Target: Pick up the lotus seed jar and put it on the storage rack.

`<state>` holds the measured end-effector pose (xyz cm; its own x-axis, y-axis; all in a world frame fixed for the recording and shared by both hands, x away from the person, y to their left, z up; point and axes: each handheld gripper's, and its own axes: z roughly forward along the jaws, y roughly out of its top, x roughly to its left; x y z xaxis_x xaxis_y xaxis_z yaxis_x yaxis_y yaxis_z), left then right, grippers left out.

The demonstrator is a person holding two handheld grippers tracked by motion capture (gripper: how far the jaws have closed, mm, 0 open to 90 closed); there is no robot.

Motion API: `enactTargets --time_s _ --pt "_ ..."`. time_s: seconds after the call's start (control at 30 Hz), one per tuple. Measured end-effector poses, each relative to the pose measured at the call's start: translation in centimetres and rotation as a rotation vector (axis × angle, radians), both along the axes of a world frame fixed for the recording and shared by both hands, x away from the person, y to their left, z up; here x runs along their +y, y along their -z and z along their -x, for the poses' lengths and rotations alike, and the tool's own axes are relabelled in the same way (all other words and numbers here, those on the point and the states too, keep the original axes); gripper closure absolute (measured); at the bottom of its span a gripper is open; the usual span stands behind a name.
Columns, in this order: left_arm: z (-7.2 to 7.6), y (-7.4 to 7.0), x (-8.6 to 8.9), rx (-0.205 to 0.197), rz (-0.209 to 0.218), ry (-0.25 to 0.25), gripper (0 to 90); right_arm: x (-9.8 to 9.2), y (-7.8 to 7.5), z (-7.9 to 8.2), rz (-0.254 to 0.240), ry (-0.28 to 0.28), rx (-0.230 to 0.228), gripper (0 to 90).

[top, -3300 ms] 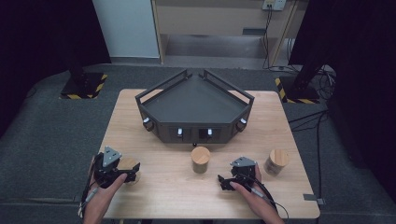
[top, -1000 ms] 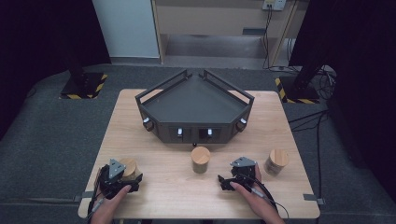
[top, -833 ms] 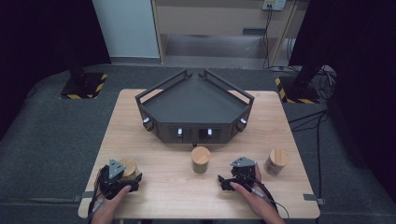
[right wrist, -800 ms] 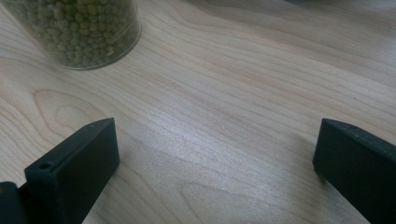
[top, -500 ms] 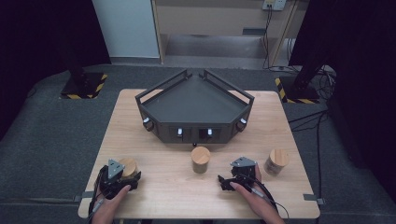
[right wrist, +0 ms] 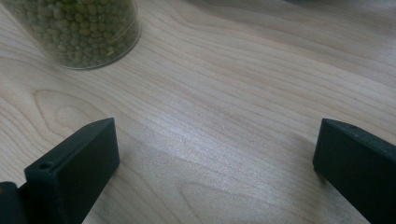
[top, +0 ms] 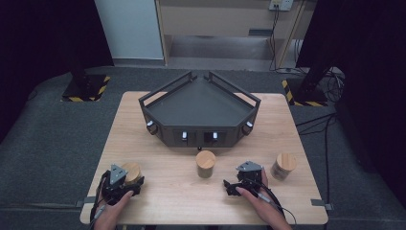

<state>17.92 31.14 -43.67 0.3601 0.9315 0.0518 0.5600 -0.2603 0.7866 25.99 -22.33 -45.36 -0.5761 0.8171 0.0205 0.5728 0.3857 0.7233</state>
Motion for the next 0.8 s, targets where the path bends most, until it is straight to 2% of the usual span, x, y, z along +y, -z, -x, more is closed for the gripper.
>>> enactTargets --time_s 0.27,0.5,0.63,0.8 --pt "0.3 -0.9 0.2 -0.023 0.003 0.032 24.3 0.0 0.0 0.0 0.000 0.000 0.000 0.4" --pt "0.1 -1.5 0.3 -0.019 -0.008 0.060 24.4 0.0 0.0 0.0 0.000 0.000 0.000 0.4" --pt "0.1 -1.7 0.5 -0.027 0.001 0.070 24.4 0.0 0.0 0.0 0.000 0.000 0.000 0.4" --pt "0.0 -2.3 0.6 -0.032 -0.016 0.098 24.4 0.0 0.0 0.0 0.000 0.000 0.000 0.4"
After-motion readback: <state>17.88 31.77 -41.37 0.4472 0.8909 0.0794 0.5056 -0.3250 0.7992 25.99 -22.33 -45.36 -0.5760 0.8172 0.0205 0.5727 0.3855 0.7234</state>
